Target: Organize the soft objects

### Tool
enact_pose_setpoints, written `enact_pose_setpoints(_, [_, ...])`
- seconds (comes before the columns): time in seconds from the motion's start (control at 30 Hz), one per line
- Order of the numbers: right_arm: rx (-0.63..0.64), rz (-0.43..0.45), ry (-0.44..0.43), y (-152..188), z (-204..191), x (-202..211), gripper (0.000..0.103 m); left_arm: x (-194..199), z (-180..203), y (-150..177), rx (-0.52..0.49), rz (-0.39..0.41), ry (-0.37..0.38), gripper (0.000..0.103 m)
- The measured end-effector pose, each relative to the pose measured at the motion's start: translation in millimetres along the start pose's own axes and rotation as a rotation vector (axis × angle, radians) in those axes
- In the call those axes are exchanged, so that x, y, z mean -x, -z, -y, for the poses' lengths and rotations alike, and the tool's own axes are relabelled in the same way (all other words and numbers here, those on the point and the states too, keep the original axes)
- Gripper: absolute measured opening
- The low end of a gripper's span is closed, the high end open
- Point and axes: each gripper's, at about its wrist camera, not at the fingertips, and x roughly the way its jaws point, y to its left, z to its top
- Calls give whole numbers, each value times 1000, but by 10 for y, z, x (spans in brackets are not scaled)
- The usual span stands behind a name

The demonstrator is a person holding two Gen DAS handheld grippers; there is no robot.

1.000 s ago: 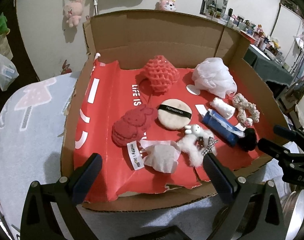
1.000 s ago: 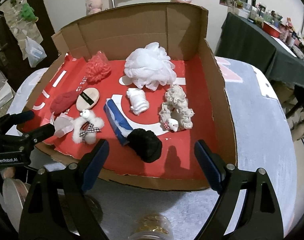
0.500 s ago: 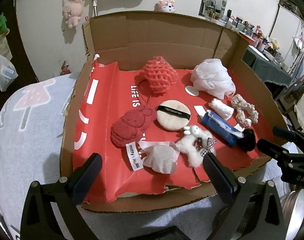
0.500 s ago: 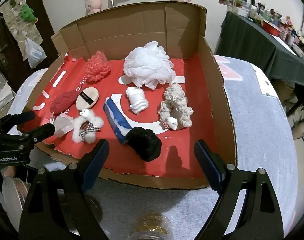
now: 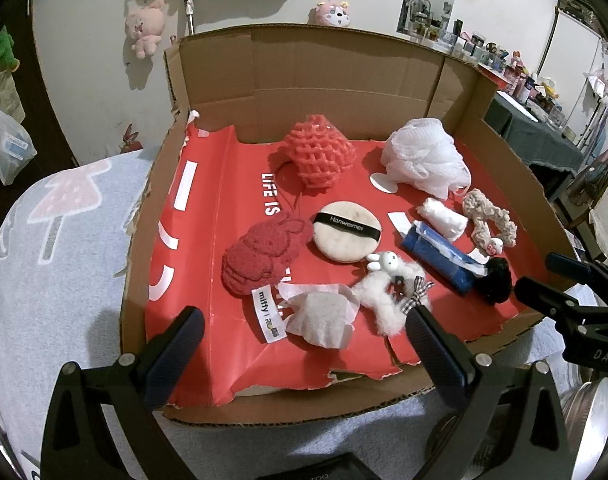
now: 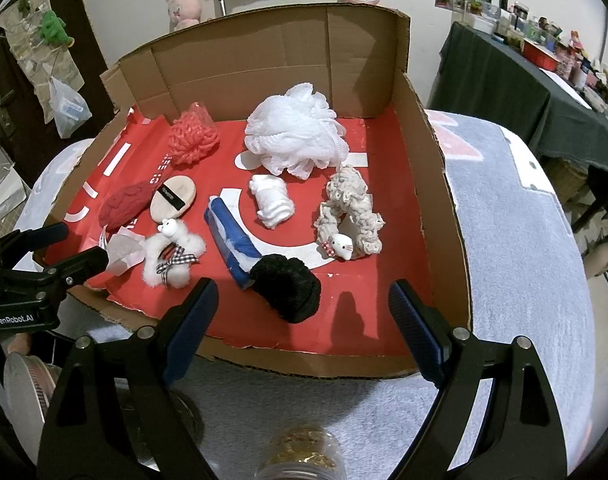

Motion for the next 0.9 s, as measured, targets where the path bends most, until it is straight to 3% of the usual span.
enact_pose_setpoints(0.9, [1, 1, 1, 5, 6, 8, 87, 1, -2, -6, 4, 4, -7, 103])
